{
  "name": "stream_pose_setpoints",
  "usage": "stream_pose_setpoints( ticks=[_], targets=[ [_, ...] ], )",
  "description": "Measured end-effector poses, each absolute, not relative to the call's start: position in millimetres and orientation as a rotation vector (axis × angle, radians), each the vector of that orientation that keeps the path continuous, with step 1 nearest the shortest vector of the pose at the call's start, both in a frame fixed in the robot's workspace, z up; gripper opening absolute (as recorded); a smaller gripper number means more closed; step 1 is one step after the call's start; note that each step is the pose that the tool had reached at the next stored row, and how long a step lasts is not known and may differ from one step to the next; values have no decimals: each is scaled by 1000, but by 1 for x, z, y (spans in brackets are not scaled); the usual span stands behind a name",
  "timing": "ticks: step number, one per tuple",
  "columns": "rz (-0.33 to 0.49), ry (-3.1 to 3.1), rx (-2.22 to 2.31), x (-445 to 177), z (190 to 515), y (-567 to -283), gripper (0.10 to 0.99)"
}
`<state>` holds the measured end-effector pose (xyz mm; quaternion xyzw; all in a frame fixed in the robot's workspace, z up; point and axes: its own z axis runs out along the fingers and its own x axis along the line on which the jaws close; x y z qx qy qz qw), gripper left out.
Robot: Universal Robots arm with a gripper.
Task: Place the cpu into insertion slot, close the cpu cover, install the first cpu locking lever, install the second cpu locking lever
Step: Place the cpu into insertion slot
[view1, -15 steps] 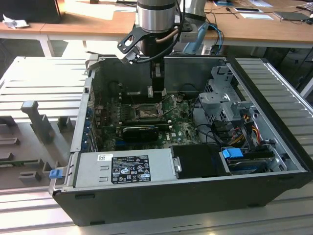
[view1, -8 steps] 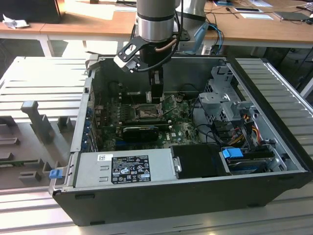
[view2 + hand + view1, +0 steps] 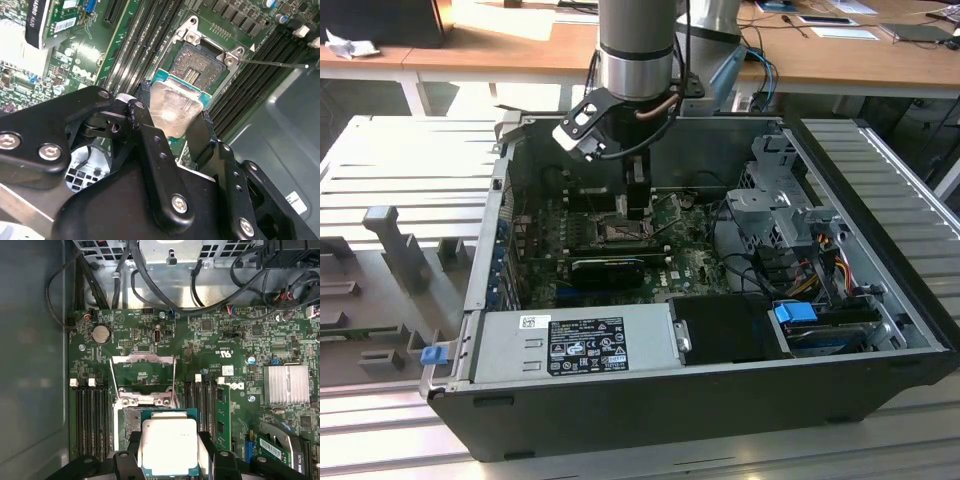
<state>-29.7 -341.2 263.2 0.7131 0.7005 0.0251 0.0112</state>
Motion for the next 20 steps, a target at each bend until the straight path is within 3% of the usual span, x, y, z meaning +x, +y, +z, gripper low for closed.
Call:
stream_pose_setpoints(
  ticks=[11, 20],
  targets=[
    [79, 2225, 2185, -43, 221, -324, 529],
    [78, 2177, 2233, -43, 207, -322, 529]
  ],
)
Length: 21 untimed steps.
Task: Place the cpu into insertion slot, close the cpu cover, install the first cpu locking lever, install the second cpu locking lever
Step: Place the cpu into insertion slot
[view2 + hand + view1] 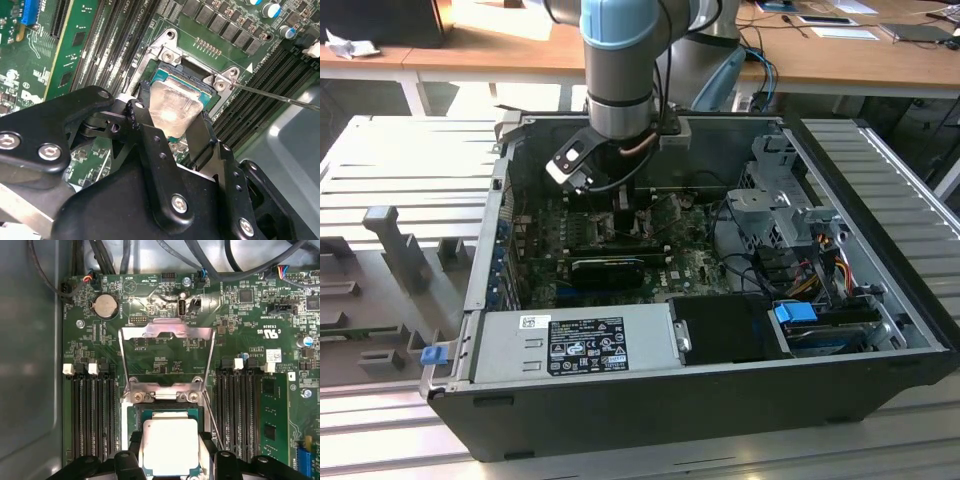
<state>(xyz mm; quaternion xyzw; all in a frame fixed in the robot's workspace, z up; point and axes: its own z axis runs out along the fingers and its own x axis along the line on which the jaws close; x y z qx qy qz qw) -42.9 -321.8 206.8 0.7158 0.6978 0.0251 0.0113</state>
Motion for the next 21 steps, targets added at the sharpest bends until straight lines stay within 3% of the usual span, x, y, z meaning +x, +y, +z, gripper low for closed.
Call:
stream_pose_setpoints(
  ticks=[12, 13, 14, 21],
  targets=[
    [78, 2177, 2232, -43, 202, -319, 529],
    [78, 2177, 2232, -43, 202, -319, 537],
    [78, 2176, 2232, -43, 202, -319, 604],
    [75, 2175, 2231, -43, 208, -319, 604]
  ],
)
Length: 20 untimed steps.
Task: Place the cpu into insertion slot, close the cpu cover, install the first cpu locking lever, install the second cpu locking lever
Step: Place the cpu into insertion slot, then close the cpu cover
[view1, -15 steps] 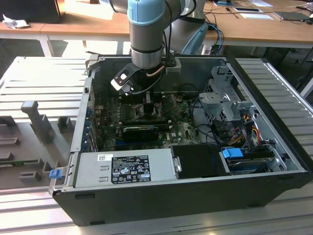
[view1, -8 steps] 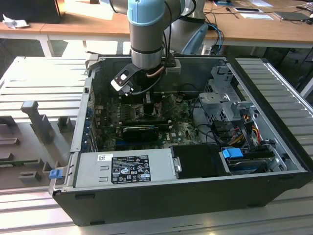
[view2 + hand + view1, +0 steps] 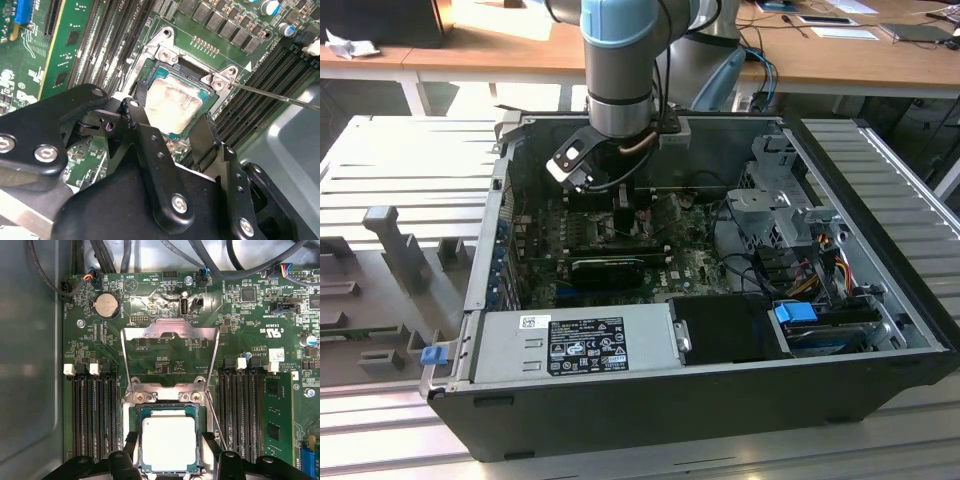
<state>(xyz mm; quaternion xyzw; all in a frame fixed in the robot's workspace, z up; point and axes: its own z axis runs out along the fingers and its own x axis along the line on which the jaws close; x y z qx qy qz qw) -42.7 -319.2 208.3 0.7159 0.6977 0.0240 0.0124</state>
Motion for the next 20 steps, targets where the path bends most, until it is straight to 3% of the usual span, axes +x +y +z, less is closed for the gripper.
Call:
stream_pose_setpoints(
  ticks=[2, 6, 20],
  targets=[
    [70, 2173, 2229, -43, 213, -319, 400],
    [68, 2171, 2229, -43, 217, -319, 106],
    [66, 2168, 2230, -42, 224, -319, 106]
  ],
)
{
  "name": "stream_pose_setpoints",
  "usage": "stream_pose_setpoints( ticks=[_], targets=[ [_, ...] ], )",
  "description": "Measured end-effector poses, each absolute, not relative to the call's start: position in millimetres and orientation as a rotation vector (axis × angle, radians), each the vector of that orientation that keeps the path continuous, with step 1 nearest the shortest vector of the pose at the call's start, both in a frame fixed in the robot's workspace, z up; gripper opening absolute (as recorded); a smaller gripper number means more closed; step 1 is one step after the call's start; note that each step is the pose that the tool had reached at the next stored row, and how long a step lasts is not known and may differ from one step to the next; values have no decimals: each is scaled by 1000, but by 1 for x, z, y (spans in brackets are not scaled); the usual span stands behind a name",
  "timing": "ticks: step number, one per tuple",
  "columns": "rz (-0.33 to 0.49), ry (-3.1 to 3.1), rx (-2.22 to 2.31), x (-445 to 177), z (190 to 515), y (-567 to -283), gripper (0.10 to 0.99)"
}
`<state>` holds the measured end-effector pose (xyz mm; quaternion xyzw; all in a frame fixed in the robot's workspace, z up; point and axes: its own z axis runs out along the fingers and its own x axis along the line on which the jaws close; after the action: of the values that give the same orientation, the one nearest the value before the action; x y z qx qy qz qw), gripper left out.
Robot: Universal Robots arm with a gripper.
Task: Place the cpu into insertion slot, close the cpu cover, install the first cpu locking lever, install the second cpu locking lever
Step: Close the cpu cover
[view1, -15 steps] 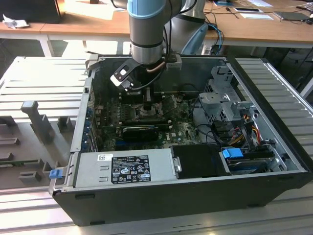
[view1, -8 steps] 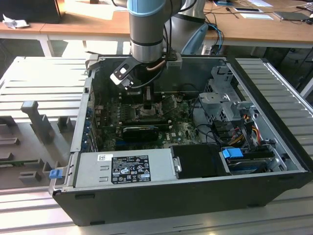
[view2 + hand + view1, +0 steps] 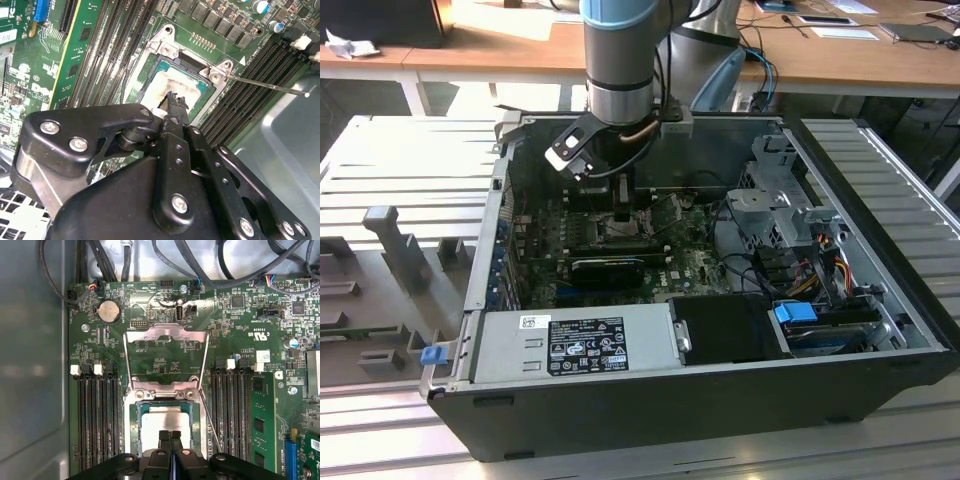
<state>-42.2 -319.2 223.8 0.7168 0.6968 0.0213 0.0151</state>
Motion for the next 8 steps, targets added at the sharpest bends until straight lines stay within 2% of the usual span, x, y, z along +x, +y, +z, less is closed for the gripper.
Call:
stream_pose_setpoints(
  ticks=[8],
  targets=[
    [61, 2166, 2228, -37, 233, -319, 106]
  ],
)
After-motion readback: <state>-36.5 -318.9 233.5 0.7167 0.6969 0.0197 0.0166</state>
